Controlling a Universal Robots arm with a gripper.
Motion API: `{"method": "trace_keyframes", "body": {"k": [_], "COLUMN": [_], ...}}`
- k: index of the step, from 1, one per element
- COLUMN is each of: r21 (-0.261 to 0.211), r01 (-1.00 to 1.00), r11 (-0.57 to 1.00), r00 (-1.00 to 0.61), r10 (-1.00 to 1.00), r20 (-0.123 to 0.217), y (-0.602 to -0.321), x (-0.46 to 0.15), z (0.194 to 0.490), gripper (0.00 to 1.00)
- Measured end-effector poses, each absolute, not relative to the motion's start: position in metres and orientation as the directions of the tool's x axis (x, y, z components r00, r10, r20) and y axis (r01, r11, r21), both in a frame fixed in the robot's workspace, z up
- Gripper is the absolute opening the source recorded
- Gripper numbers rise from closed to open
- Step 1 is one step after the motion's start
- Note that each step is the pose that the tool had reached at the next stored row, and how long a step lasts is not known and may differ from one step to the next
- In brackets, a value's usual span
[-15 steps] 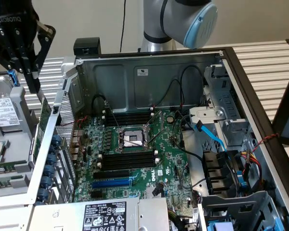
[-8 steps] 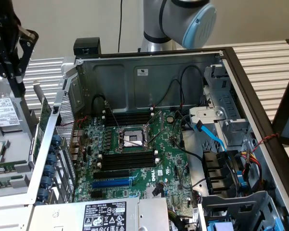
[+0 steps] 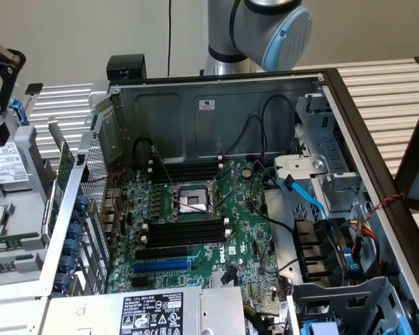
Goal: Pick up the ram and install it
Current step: 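Reach for the ram, then pick up the ram and move it above insertion slot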
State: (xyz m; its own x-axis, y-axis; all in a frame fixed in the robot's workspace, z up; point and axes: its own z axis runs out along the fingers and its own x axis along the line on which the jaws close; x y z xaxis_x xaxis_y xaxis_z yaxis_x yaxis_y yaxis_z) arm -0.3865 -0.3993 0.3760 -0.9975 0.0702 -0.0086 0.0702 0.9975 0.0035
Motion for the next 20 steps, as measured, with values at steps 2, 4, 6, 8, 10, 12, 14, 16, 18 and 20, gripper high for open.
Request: {"method": "trace_keyframes", "body": {"k": [2,4,6,8,10,12,14,16,18,20], "r21": [0.004,0.004,0.003,0.003,0.003,0.003,0.003,0.003,0.003,0.003], "r01": [0.070,0.070,0.070,0.070,0.070,0.070,0.070,0.070,0.070,0.070], "r11": [0.998,0.998,0.998,0.998,0.998,0.998,0.998,0.998,0.998,0.998], "r00": [-0.997,-0.998,-0.998,-0.998,-0.998,-0.998,-0.998,-0.998,-0.998,-0.998], "r10": [0.070,0.070,0.070,0.070,0.070,0.070,0.070,0.070,0.070,0.070], "r20": [-0.008,-0.007,-0.003,-0.002,-0.002,-0.002,-0.002,-0.002,-0.002,-0.002], "y": [-0.399,-0.399,-0.399,-0.399,-0.399,-0.399,-0.399,-0.398,-0.397,-0.397], "x": [-0.395,-0.403,-0.409,-0.415,-0.421,-0.425,-0.428,-0.429,-0.430,-0.432], "z": [0.376,0.375,0.375,0.374,0.372,0.371,0.371,0.370,0.370,0.369], "gripper": [0.10,0.10,0.10,0.10,0.10,0.10,0.10,0.10,0.10,0.10]}}
